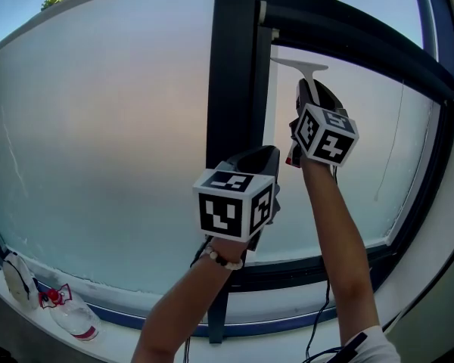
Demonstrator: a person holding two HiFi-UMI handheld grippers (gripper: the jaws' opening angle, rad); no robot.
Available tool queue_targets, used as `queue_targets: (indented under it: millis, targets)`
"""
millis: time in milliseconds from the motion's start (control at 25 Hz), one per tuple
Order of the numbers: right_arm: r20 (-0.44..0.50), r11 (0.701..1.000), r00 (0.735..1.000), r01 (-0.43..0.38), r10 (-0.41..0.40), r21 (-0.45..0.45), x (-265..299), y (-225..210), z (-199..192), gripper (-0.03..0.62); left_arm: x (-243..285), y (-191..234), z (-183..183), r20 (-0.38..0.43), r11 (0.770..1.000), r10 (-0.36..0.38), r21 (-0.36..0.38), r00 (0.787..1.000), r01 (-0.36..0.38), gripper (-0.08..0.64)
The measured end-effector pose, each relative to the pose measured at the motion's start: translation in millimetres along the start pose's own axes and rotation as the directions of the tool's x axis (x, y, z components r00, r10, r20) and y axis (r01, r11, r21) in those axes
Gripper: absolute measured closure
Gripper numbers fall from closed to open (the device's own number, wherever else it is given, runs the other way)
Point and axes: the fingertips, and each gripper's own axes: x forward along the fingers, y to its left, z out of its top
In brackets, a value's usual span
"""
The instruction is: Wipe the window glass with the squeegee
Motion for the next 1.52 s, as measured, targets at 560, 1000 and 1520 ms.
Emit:
queue_targets:
  millis: [560,1000,1520]
  targets:
    - [-0.044,0.998,0.999,-0.01,0.007,-0.061,-18,8,-28,0.5,-5,1,-42,-0.037,0.998,0.002,-0.062,0.999,-0.004,0.56]
    - [-0.08,0.998,0.997,0.005,-0.009,-0.059,-50,14,-66,0.5,-16,-1,-71,-0.073,0.995,0.011,-0.095,0.997,-0.018,0.56]
    - [-0.143,0.999,0.99,-0.005,-0.002,-0.048,-91,22,-110,0.5,-33,-2,-106,-0.123,0.991,0.02,-0.132,0.992,-0.036,0.56]
